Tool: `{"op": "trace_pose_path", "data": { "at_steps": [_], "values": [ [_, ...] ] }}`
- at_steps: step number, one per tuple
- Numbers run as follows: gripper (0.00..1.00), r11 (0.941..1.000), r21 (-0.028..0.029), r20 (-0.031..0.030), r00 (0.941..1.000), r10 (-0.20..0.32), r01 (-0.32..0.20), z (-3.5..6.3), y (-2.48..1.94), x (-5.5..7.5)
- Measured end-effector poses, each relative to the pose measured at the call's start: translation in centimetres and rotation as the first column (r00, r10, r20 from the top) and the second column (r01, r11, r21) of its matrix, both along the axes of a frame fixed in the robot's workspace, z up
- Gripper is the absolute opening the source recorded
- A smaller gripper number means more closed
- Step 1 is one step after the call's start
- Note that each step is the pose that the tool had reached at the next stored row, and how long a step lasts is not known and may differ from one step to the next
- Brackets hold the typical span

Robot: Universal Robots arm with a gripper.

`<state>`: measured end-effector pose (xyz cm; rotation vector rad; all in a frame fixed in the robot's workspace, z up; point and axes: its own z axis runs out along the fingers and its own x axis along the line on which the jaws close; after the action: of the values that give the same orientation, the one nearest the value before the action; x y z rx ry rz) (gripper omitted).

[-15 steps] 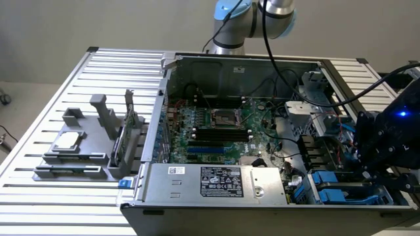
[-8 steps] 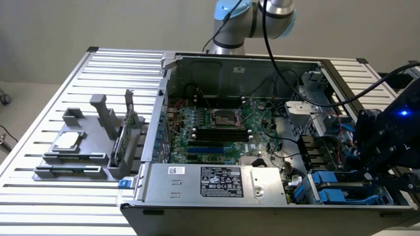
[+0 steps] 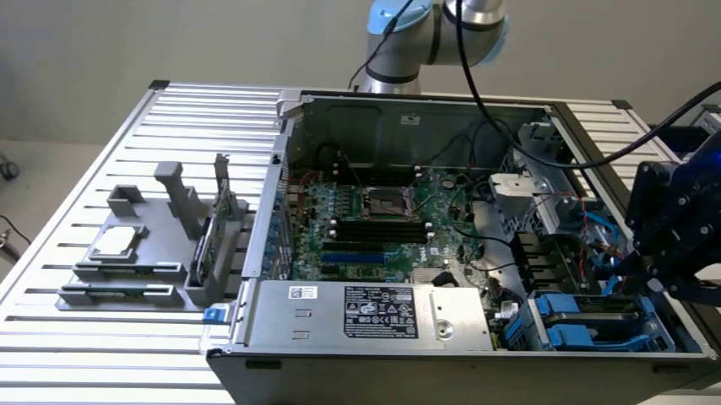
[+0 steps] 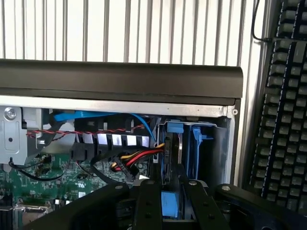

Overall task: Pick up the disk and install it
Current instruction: 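Insert the first disk wire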

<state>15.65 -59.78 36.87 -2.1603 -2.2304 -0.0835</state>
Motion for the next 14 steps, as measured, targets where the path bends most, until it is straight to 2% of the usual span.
{"op": "trace_pose_path", "data": {
  "at_steps": [7, 14],
  "values": [
    [0.25, 1.0, -0.0001, 0.0, 1.0, 0.0, 0.0, 0.81, 0.0, -0.4],
    [0.25, 1.0, 0.0, 0.0001, 1.0, 0.0, 0.0, 0.99, 0.01, -1.1]
  ]
}}
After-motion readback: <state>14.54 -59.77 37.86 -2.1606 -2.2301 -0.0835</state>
